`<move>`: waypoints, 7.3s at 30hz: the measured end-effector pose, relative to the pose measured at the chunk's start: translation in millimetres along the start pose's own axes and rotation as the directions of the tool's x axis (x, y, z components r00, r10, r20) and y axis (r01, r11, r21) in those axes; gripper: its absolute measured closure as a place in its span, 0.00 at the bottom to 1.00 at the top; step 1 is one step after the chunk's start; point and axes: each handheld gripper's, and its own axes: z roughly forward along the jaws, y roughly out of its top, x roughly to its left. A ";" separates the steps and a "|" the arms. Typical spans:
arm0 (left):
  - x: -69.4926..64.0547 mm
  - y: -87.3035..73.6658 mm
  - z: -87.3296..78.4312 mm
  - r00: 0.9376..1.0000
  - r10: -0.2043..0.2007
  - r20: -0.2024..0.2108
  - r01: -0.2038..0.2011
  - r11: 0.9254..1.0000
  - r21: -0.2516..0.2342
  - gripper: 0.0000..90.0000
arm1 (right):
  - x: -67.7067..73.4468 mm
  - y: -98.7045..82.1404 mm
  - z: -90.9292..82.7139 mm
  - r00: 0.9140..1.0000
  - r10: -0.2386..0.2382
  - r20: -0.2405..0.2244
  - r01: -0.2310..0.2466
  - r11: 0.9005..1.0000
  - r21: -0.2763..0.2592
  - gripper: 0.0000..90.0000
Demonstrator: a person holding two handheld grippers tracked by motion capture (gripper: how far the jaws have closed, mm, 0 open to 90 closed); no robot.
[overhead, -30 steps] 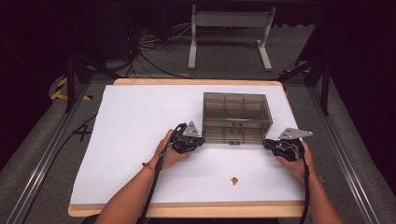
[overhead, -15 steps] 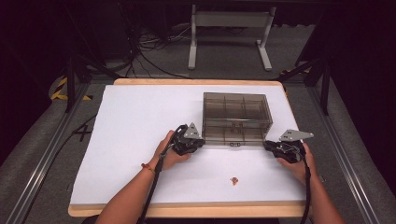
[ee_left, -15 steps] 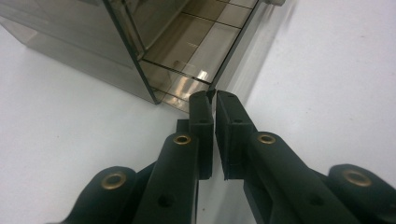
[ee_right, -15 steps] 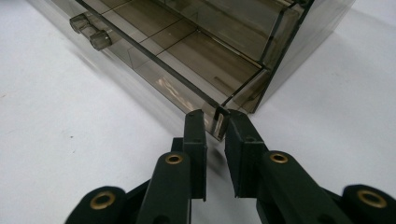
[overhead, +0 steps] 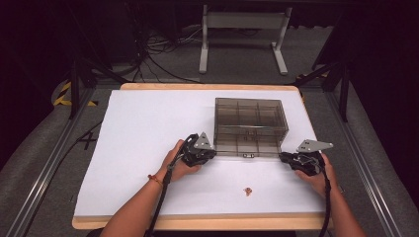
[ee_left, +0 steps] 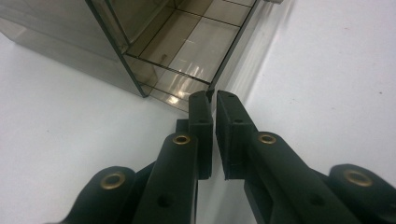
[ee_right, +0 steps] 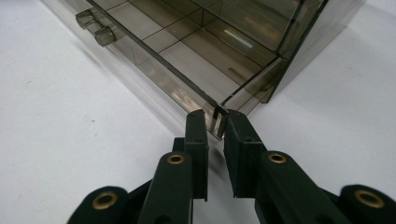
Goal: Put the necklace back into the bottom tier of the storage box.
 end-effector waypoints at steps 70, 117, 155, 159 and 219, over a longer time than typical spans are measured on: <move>-19.4 -4.6 -6.0 0.996 0.062 0.070 -0.067 0.996 0.064 0.93 | 12.2 -4.4 -15.9 0.995 -0.063 -0.077 0.069 0.995 0.077 0.89; -43.7 -45.5 -78.1 0.995 0.092 -0.037 -0.096 0.989 -0.117 0.75 | 82.3 16.2 -37.4 0.985 -0.129 -0.112 0.114 0.985 -0.132 0.89; -41.1 -76.9 -84.4 0.988 -0.088 -0.129 0.062 0.979 -0.192 0.12 | 125.8 14.5 6.5 0.953 -0.168 -0.254 0.159 0.986 -0.056 0.72; -39.6 -77.7 -84.1 0.985 -0.096 -0.143 0.069 0.980 -0.187 0.09 | 127.4 15.2 12.1 0.952 -0.175 -0.249 0.173 0.984 -0.033 0.72; -35.8 -79.4 -80.5 0.987 -0.101 -0.125 0.081 0.984 -0.156 0.08 | 123.4 31.7 -17.4 0.968 -0.181 -0.172 0.157 0.977 -0.145 0.97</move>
